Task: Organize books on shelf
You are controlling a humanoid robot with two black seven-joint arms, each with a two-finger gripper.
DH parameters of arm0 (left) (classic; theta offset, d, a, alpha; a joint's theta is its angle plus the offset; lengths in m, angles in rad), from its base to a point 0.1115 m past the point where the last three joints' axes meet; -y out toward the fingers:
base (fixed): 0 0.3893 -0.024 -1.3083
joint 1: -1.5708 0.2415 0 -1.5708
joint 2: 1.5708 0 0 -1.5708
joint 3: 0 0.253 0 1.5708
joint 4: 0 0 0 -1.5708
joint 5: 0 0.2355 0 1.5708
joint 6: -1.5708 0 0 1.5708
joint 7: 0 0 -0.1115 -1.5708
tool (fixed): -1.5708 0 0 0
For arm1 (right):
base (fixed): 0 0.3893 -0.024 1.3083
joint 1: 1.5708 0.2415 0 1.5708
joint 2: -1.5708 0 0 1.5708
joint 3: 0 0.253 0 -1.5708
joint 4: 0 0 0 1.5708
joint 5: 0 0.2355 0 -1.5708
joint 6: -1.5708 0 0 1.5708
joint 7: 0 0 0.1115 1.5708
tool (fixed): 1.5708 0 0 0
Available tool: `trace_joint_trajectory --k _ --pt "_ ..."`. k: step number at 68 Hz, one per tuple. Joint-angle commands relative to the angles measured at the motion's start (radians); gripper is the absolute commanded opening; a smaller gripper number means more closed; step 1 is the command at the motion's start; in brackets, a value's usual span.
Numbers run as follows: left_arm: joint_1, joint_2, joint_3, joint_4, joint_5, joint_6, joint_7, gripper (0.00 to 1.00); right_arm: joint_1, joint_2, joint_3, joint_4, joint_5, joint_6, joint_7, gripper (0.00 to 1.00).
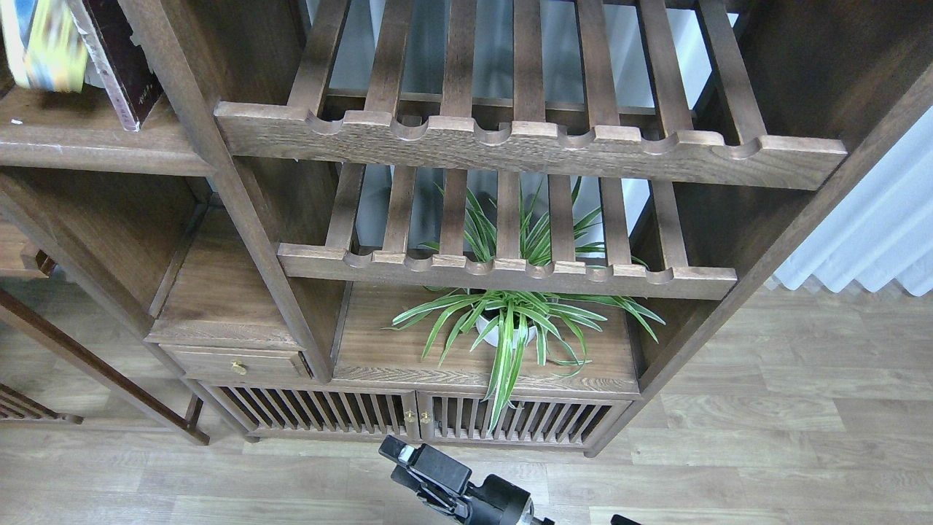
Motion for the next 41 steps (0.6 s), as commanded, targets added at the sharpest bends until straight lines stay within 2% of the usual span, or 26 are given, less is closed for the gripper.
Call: trace_joint_trajectory --k 1,12,26,27,41 --pt "0.026 0.009 -0.037 -0.018 -0.017 0.0 0.0 0.42 0.0 0.0 0.003 0.0 0.0 0.0 0.0 0.99" --pt "0.102 0.011 -0.108 -0.078 -0.019 0.0 0.0 0.43 0.002 0.0 0.008 0.0 0.0 0.0 0.0 0.99" --pt "0.271 0.007 -0.254 -0.196 -0.019 0.0 0.0 0.44 0.002 0.0 0.014 0.002 0.005 0.0 0.001 0.99" --pt "0.339 0.004 -0.308 -0.251 -0.019 0.0 0.0 0.44 0.002 0.0 0.016 0.006 0.005 0.0 0.003 0.99" --pt "0.601 -0.029 -0.455 -0.529 -0.032 0.0 0.0 0.44 0.009 0.0 0.02 0.011 0.005 0.0 0.015 0.99"
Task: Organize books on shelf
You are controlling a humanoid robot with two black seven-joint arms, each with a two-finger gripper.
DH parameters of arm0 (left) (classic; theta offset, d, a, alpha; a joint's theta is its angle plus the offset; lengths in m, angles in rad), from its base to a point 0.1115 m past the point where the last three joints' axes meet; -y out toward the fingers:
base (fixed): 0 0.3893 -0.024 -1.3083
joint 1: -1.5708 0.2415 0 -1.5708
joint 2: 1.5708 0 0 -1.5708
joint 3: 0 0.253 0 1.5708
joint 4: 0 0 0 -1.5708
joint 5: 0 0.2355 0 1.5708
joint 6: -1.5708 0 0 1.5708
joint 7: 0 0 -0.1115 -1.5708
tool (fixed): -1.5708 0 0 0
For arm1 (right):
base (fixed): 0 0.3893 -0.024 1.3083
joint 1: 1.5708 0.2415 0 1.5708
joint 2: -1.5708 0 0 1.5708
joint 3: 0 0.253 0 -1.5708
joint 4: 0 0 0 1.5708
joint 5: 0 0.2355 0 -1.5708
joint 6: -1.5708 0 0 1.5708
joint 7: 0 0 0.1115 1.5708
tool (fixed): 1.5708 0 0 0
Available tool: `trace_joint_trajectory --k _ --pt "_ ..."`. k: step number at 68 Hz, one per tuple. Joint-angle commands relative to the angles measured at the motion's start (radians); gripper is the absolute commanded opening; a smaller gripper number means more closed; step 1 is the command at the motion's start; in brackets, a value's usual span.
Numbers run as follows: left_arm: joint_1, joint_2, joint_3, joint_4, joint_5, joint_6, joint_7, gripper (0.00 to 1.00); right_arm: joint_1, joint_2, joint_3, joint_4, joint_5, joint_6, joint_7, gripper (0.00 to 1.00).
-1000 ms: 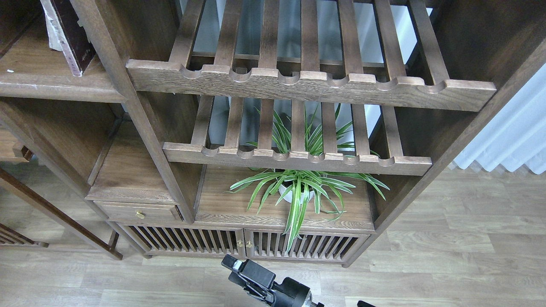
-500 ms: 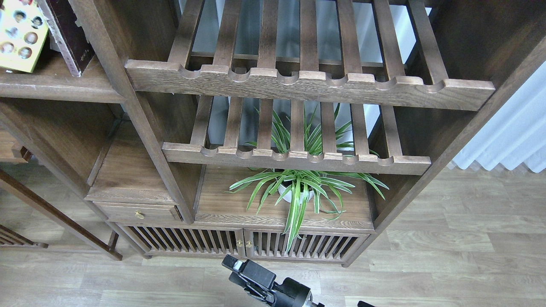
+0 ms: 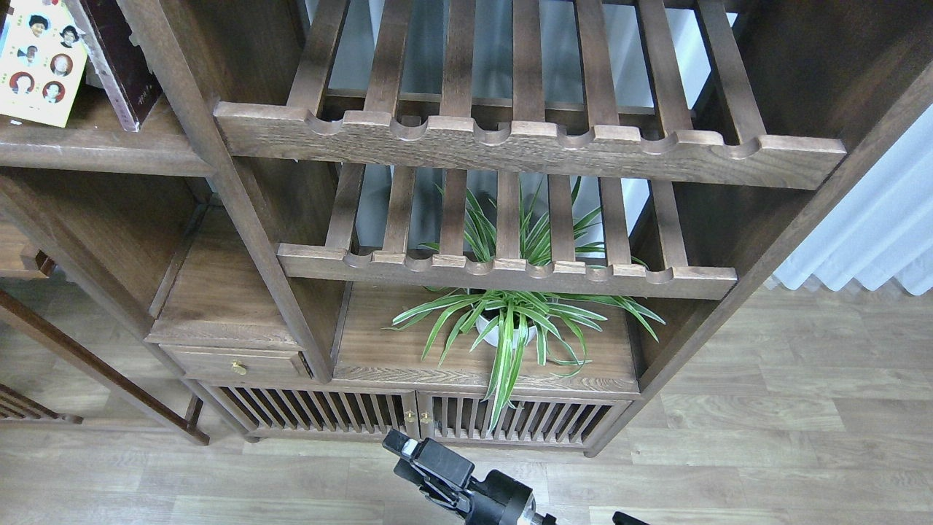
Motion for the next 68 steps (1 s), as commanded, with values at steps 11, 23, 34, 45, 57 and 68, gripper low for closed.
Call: trace_joint_trajectory --k 11,23,34,45,57,68 --pt "0.242 -0.063 -0.141 -0.226 -0.005 0.0 0.0 0.44 0.003 0.0 0.008 0.001 0.0 0.0 0.003 0.99" --pt "0.354 -0.109 -0.212 -0.283 -0.007 0.0 0.0 0.45 0.006 0.0 0.014 0.001 0.0 0.0 0.003 0.99" --pt "0.508 -0.21 -0.269 -0.36 -0.007 0.0 0.0 0.47 0.009 0.0 0.054 0.001 0.0 0.0 0.003 0.99" --pt "0.614 -0.285 -0.29 -0.401 -0.007 0.0 0.0 0.47 0.017 0.0 0.057 -0.001 0.0 0.0 0.003 0.99" --pt "0.704 -0.354 -0.278 -0.409 -0.007 0.0 0.0 0.49 0.031 0.0 0.075 -0.001 0.003 0.0 0.003 0.99" --pt "0.756 -0.422 -0.269 -0.409 -0.005 0.0 0.0 0.5 0.039 0.0 0.077 0.001 0.003 0.0 0.003 0.99"
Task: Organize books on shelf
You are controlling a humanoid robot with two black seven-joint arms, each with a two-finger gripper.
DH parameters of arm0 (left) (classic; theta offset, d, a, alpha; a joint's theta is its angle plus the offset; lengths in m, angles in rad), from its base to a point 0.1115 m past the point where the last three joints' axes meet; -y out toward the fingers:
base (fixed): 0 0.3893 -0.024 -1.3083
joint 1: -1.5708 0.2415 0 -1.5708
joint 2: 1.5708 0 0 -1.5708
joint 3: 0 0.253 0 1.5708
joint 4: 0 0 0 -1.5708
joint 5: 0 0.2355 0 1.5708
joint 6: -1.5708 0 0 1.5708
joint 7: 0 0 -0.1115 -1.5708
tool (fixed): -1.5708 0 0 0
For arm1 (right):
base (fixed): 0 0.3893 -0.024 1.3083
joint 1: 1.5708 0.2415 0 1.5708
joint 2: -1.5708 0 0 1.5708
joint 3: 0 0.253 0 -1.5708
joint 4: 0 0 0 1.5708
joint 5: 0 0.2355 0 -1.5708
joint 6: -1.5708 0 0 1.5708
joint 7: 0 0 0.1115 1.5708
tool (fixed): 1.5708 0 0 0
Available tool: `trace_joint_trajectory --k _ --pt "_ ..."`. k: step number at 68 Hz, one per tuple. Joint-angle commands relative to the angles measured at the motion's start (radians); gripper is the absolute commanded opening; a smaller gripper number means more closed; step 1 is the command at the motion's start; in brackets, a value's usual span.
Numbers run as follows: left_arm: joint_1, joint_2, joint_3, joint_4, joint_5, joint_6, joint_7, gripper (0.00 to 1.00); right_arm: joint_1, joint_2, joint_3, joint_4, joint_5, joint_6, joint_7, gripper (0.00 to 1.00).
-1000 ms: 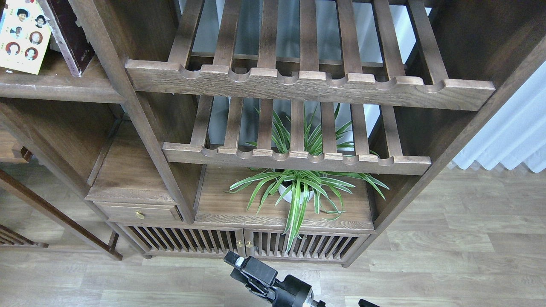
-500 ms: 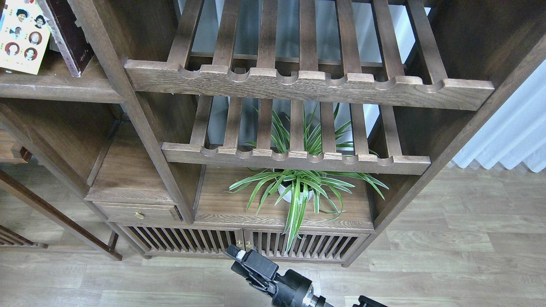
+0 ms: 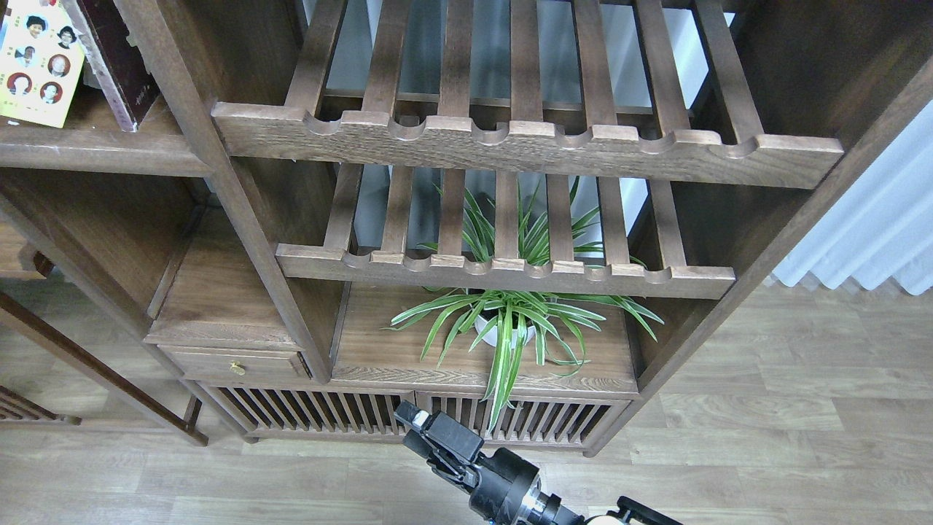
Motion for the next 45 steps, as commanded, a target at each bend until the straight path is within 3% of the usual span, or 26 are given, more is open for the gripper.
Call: trace_joint_trajectory --k 1,18,45 --pt "0.036 -0.045 0.006 0.0 0.001 0.0 0.0 0.5 0.006 0.0 0.001 0.001 0.0 0.0 0.0 0.99" --pt "0.12 -0.16 0.026 0.01 0.001 0.0 0.0 0.53 0.009 0.0 0.003 0.0 -0.002 0.0 0.0 0.99" --pt "0.217 -0.245 0.076 0.044 0.002 0.0 0.0 0.58 0.009 0.0 0.003 -0.003 -0.003 0.0 0.0 0.99"
